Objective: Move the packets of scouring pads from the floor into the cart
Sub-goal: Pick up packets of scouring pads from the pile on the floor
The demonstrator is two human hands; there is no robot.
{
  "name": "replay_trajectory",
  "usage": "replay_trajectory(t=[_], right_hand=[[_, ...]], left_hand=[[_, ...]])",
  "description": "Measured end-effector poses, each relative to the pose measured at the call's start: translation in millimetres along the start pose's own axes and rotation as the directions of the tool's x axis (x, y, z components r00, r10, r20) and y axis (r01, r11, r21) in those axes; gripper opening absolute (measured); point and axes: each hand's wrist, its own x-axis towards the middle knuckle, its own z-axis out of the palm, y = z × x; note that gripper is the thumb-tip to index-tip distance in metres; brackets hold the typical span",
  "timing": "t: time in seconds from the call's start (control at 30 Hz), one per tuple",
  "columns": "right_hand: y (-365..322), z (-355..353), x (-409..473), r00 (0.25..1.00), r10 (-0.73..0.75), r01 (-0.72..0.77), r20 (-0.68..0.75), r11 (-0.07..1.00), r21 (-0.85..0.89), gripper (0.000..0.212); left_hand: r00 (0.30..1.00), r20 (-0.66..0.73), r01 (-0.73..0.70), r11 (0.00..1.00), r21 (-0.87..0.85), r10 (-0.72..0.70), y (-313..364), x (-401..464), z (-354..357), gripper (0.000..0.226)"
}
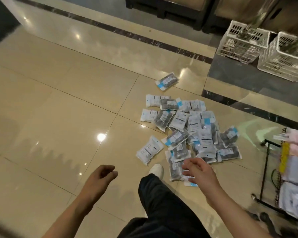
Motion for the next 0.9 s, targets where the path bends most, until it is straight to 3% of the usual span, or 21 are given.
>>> replay_trajectory(t=[0.23,0.43,0.67,0.9], right_hand=[[-63.9,43.4,75.6,0.994,0.111,-0.112,0.016,0.992,0.055,0.013],[-82.3,57.5,117.3,0.969,0.232,-0.213,-0.087,0.959,0.189,0.013],[-41.2,77.3,225.7,0.856,0.442,-0.291,-0.268,0.841,0.457,0.018],[57.8,105.1,400.0,0.771,0.569,-0.281,-0.286,0.708,0.648,0.017]], left_hand=[[0.998,0.056,-0.032,0.992,0.124,0.026,104.0,84.0,-27.7,0.025],[0.969,0.248,-0.069,0.973,0.222,0.013,194.5,174.5,-10.4,0.037],[0.879,0.474,-0.182,0.884,0.430,-0.050,235.5,348.8,70.7,0.032],[0.855,0.515,-0.251,0.825,0.506,-0.056,198.2,527.1,201.5,0.042]])
